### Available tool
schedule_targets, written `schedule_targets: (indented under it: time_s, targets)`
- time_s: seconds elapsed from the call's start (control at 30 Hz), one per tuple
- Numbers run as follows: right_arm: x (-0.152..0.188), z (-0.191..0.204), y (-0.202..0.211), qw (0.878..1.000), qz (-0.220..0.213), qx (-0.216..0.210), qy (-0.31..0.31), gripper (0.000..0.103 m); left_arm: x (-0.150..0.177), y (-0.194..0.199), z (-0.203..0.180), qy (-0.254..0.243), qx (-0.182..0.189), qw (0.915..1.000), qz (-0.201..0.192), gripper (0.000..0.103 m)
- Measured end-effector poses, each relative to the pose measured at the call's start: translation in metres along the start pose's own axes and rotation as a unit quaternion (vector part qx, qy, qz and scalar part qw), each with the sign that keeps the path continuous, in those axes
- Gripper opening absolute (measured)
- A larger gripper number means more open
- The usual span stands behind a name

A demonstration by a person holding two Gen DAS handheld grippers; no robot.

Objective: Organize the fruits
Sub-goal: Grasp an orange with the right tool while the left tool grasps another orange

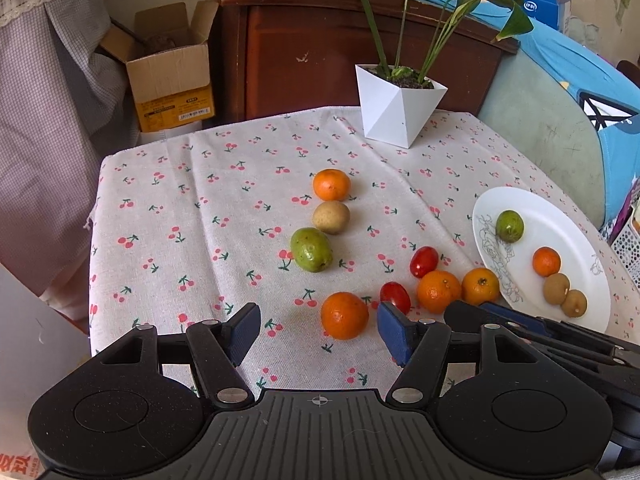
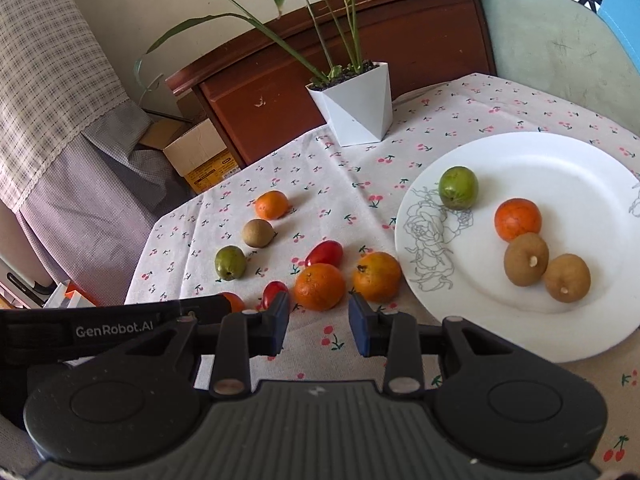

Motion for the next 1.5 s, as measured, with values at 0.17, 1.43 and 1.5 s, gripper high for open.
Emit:
schedule_targets:
  time_s: [0.17,1.43,1.5]
  targets:
    - [0.001,0.000,-0.009,1.000,0.002,0.004,-0.002,0.034,0.002,-0.005,0.000,-0.013,-0.004,0.9999,-0.003,0.061]
    - [-0.009,0.005,-0.007,0.999,-0.017,-0.024,-0.034,0.030,0.011,-0.014,-0.017,-0.067,0.032,0.9972,-0.012,0.049]
    - [-0.009,0.003,-0.007,0.999,-0.016,-0.023,-0.035,0.030,0.011,-0.016,-0.019,-0.076,0.027,0.9966,-0.017,0.043]
Point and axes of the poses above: each gripper's, at about its wrist camera, not at the fingertips, and y roughly against the way its jaws point, z to its left, x to its underside, the point moved 9 cm from there along -y, roughly the way its jaws point, and after that the axes turned 11 degrees about -z, right-handed, at the moved point
